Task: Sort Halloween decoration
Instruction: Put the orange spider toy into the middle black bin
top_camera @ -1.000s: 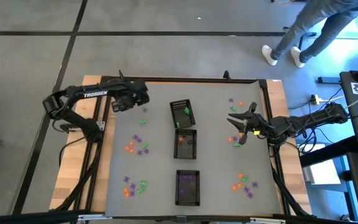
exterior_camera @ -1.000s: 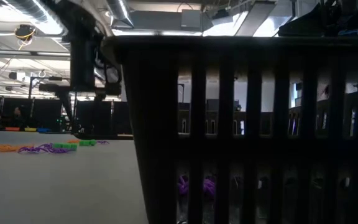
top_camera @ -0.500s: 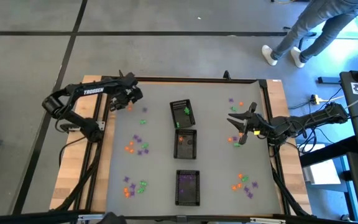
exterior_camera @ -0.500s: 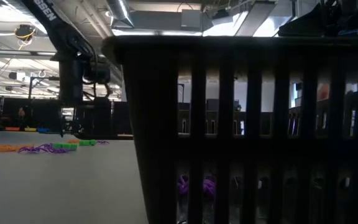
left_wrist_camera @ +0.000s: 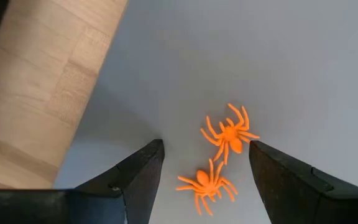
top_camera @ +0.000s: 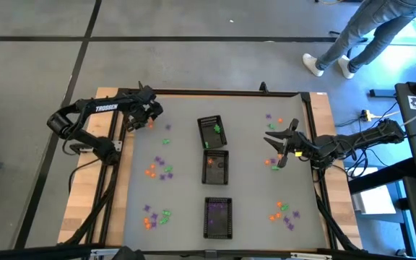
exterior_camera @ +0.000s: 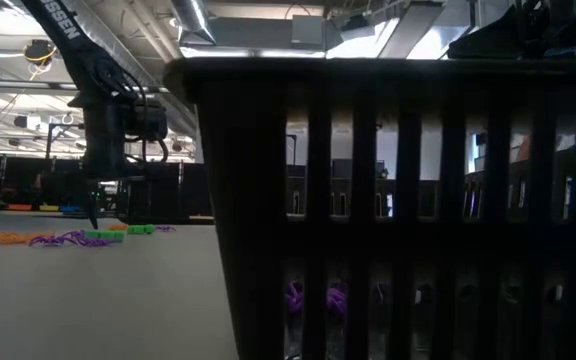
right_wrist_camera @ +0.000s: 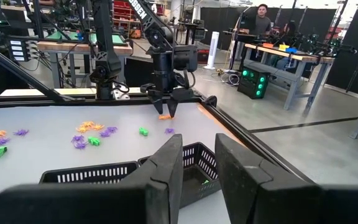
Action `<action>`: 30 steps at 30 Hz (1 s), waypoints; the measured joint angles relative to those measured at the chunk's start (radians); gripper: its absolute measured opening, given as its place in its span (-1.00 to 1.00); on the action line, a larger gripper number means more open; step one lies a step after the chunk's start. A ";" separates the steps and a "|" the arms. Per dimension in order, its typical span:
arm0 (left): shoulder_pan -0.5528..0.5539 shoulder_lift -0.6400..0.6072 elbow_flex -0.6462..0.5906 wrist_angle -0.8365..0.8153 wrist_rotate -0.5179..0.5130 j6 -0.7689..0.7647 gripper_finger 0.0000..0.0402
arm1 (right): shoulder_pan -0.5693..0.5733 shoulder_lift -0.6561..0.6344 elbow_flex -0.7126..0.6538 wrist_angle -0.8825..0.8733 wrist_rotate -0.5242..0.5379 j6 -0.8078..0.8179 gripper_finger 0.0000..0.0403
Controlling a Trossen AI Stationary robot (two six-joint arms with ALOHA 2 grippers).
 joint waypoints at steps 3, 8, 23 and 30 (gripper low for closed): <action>0.000 0.001 -0.001 0.008 -0.007 -0.002 0.17 | 0.000 0.000 0.000 0.000 0.000 0.000 -0.54; -0.001 0.002 -0.002 0.056 -0.022 -0.027 0.17 | 0.000 0.000 0.000 0.000 0.000 0.000 -0.54; -0.001 0.005 -0.005 0.091 -0.037 -0.038 -0.42 | 0.000 0.000 0.000 0.000 0.000 0.000 -0.54; -0.016 0.006 -0.005 0.086 -0.040 -0.042 -0.96 | 0.000 0.000 0.000 0.000 0.000 0.000 -0.54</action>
